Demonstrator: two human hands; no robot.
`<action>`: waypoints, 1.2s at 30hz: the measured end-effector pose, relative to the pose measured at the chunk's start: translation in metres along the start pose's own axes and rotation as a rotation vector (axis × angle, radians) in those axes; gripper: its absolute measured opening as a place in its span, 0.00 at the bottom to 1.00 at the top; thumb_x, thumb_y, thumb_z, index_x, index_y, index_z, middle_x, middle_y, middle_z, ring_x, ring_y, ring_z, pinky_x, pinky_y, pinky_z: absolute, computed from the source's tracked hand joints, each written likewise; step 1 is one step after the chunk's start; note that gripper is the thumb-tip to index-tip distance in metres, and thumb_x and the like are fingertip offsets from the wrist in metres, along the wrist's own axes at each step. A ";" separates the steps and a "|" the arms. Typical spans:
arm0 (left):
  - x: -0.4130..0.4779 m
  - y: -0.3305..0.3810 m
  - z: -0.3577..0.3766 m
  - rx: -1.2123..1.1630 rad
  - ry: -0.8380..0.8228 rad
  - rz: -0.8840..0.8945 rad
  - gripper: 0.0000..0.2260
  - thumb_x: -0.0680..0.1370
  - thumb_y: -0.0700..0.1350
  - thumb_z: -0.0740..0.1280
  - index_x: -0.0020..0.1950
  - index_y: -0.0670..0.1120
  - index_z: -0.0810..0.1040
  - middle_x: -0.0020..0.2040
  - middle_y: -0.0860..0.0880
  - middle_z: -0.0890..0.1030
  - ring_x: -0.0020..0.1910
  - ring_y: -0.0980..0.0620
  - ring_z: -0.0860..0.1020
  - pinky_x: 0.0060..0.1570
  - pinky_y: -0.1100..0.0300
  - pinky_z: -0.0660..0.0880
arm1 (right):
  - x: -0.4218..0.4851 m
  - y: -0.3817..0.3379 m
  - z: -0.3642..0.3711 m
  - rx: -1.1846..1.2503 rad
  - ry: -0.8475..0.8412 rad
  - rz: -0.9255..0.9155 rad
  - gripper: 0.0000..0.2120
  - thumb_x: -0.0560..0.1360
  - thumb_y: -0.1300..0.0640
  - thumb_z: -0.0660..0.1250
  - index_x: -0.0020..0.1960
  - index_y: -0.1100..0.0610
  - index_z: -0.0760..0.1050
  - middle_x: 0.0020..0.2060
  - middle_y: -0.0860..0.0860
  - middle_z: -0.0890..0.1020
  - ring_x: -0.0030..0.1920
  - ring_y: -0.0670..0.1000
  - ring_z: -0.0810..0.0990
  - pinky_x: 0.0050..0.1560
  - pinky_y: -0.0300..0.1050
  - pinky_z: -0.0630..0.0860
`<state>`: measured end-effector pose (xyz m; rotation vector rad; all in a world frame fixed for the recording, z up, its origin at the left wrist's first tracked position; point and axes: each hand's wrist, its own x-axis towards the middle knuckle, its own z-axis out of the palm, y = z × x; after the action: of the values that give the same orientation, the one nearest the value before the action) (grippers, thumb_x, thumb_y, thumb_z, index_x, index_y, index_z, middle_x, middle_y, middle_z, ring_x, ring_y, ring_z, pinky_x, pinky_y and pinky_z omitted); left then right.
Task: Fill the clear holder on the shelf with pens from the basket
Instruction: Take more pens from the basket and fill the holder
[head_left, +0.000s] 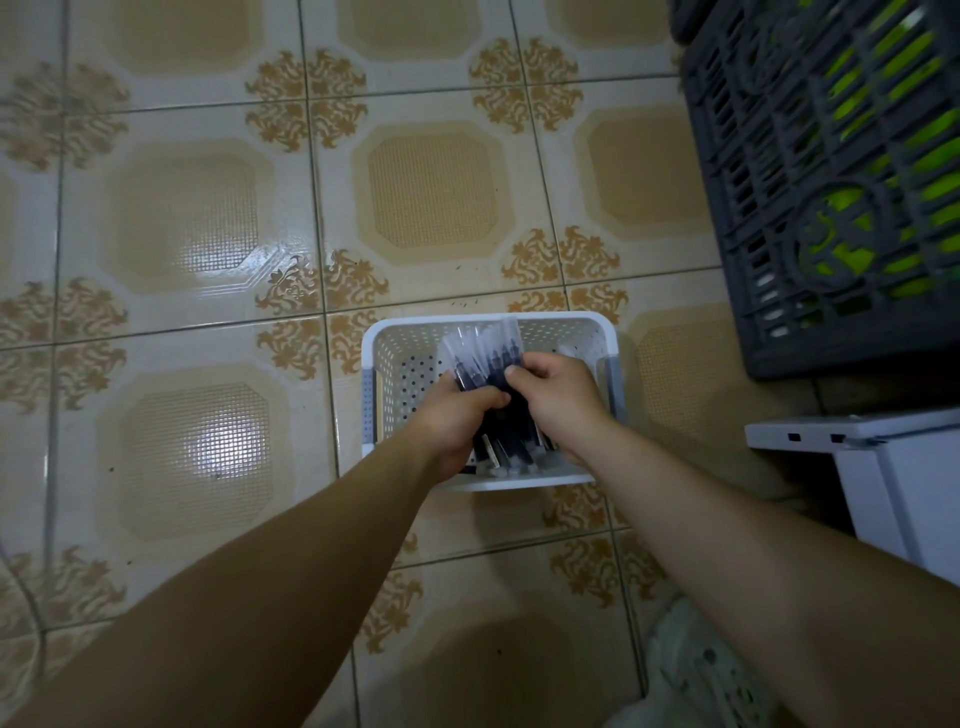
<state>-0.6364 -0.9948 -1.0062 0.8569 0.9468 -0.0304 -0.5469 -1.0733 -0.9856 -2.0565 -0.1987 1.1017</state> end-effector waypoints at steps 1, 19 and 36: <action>0.000 0.000 0.000 0.006 -0.004 0.005 0.16 0.75 0.27 0.60 0.55 0.42 0.78 0.51 0.41 0.82 0.51 0.43 0.81 0.51 0.53 0.78 | 0.000 -0.001 0.001 0.009 0.007 0.008 0.08 0.78 0.59 0.64 0.52 0.57 0.82 0.46 0.53 0.84 0.48 0.54 0.82 0.55 0.56 0.79; -0.082 0.094 0.035 0.155 -0.080 0.315 0.16 0.75 0.29 0.62 0.54 0.47 0.79 0.49 0.45 0.84 0.50 0.46 0.82 0.51 0.53 0.80 | -0.075 -0.102 -0.040 0.211 0.137 -0.093 0.07 0.75 0.60 0.68 0.39 0.53 0.76 0.39 0.53 0.82 0.43 0.54 0.82 0.52 0.52 0.80; -0.397 0.209 0.168 0.440 -0.290 0.765 0.17 0.69 0.26 0.66 0.50 0.45 0.80 0.42 0.46 0.83 0.43 0.48 0.82 0.45 0.54 0.79 | -0.406 -0.220 -0.161 0.463 0.344 -0.481 0.03 0.76 0.64 0.67 0.47 0.59 0.78 0.38 0.51 0.81 0.41 0.49 0.79 0.43 0.40 0.76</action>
<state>-0.6821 -1.0936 -0.5395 1.5350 0.2947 0.2981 -0.6263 -1.2018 -0.5204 -1.6266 -0.2250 0.4373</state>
